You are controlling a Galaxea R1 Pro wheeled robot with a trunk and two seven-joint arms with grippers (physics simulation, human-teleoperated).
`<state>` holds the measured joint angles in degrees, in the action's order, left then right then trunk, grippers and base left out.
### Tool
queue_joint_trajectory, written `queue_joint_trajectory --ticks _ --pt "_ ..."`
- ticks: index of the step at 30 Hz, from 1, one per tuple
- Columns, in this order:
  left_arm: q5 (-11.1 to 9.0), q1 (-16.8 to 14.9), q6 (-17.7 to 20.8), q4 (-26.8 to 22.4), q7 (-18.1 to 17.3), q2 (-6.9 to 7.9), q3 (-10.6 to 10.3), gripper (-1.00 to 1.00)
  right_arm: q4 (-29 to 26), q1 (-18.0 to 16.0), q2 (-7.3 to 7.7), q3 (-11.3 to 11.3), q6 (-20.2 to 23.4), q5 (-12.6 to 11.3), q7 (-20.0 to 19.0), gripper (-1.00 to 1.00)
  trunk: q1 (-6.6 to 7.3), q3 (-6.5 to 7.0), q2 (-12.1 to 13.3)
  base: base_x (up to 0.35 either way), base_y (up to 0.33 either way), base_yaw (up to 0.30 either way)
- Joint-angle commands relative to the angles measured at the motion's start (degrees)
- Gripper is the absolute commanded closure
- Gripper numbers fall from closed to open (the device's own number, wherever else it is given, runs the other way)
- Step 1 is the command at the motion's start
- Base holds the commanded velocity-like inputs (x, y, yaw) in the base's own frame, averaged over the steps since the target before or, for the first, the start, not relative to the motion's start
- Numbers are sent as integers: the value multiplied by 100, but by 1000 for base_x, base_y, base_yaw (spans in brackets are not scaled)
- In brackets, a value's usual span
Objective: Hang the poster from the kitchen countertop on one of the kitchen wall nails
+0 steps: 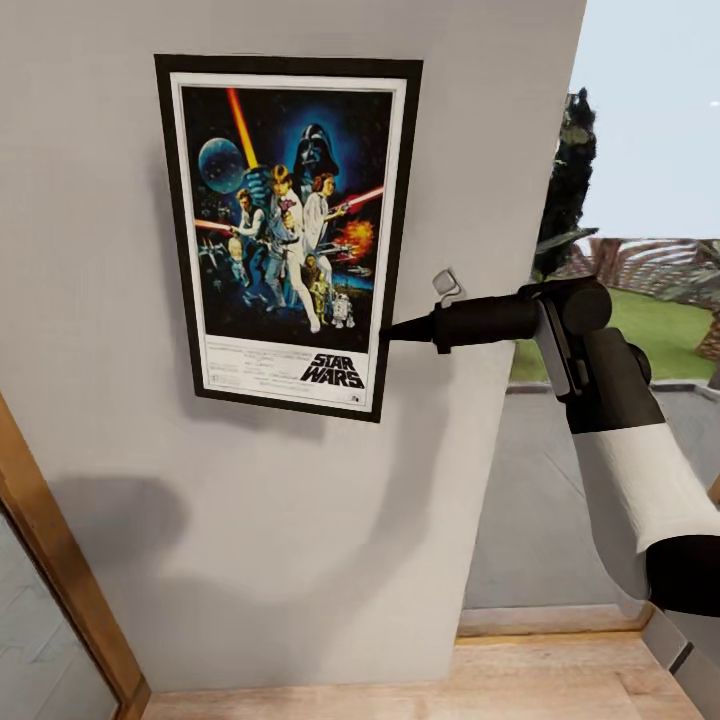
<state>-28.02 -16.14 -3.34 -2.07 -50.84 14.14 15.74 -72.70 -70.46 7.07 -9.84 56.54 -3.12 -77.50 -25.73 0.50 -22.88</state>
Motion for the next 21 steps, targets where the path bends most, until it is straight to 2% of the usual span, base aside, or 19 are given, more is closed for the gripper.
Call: queue_joint_trajectory --ticks 1,6,13,21 --pt "51 -3 -35 9 -14 1 45 -100 2 -2 5 -49 68 -40 -2 100 -6 -2 -3 335 0 0" --pt "51 -3 -35 9 -14 1 47 -100 -8 -3 5 -246 68 -40 -2 100 -6 -2 -3 335 0 0" --pt "51 -3 -35 8 -14 1 46 -100 -23 -3 5 -270 68 -40 -2 100 -6 -2 -3 304 0 0" --pt "51 6 -27 4 -16 -8 43 -100 -34 -4 14 -255 59 -56 0 100 -6 -2 -4 0 0 0"
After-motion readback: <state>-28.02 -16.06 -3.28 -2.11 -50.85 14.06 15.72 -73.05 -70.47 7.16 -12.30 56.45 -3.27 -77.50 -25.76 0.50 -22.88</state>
